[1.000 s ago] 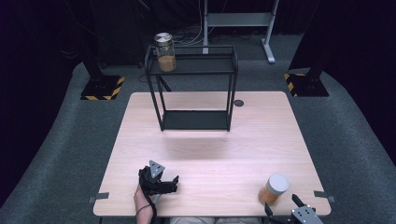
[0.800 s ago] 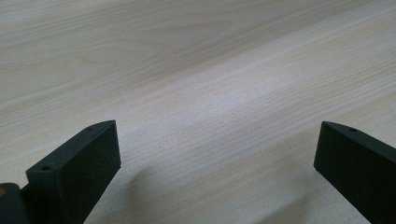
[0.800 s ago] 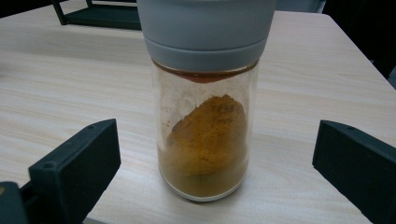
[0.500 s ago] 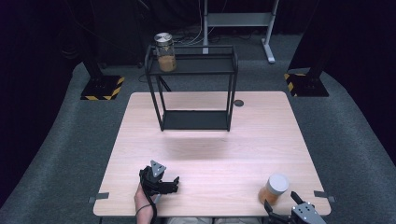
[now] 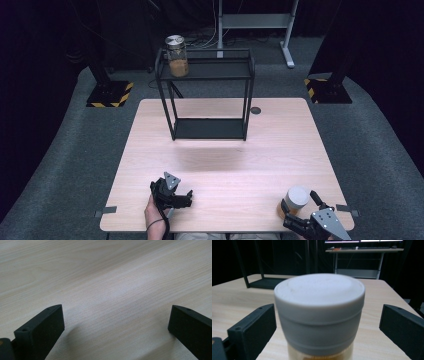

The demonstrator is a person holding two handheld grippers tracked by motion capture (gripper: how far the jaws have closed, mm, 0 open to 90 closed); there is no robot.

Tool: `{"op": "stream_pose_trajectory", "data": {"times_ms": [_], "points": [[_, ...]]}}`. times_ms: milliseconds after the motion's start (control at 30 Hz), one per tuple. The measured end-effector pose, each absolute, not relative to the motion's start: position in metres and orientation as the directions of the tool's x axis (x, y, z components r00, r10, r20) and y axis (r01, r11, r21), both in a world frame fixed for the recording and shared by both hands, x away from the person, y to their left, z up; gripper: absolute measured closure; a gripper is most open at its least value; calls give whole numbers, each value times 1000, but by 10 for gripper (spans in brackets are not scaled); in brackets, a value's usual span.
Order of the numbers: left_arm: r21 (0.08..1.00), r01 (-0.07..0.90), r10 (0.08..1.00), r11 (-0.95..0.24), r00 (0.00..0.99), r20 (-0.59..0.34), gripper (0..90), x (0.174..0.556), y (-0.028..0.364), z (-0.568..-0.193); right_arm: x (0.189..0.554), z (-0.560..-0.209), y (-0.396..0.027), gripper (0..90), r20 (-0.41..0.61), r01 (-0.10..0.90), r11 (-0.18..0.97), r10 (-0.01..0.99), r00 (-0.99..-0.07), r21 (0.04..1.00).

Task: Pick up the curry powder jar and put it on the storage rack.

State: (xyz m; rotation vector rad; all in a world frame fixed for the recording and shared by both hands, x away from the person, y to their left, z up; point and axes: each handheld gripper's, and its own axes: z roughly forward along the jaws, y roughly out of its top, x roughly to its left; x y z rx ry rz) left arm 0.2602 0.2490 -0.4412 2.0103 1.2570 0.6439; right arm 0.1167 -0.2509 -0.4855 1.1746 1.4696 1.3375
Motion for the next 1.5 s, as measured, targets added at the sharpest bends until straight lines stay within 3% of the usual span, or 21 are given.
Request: {"op": "stream_pose_trajectory", "data": {"times_ms": [600,700,833,1033,1500], "points": [[754,576,907,-315,417,60,0,260,249,-441,126,-489,-243,0,5,73,13,970,-242,997],[754,573,904,-321,423,63,0,260,249,-441,127,-490,-243,56,10,67,8,966,-258,998],[755,572,904,-321,424,62,0,260,249,-441,120,-496,-239,212,16,26,-10,969,-247,1000],[754,573,903,-320,425,61,0,260,249,-441,120,-496,-243,308,44,35,-37,967,-249,999],[753,576,904,-318,424,57,0,261,250,-441,118,-505,-238,327,24,1,-25,973,-228,1000]]}}
